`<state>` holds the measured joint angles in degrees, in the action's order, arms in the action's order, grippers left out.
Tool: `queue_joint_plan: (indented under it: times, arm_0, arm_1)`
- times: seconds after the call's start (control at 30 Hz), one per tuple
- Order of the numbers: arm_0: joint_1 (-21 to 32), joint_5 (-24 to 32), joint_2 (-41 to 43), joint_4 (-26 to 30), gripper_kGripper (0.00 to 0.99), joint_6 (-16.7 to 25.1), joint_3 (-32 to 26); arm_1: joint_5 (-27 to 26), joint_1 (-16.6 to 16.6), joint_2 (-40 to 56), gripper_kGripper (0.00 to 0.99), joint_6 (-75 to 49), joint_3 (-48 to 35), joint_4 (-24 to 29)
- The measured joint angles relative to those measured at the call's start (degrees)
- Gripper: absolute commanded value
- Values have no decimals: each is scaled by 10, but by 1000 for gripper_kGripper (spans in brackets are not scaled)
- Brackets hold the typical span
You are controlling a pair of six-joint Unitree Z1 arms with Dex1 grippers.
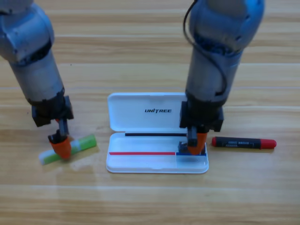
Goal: Clean up eraser and pencils
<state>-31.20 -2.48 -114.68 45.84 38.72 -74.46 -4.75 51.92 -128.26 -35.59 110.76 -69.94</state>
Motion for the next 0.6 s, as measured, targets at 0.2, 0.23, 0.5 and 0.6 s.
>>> queue_joint_plan:
  times: [0.2,0.23,0.5,0.6]
  arm_0:
    - [0,0,-17,-7,977,-1,8]
    - [0,0,-19,-8,977,-1,8]
    - [0,0,-27,-20,908,-2,8]
    - [0,0,-27,-23,838,-2,10]
  arm_1:
    - [24,0,-33,0,0,21,0]
    - [26,0,-35,0,0,22,0]
    - [26,0,-45,0,0,23,0]
    - [26,0,-50,0,0,23,0]
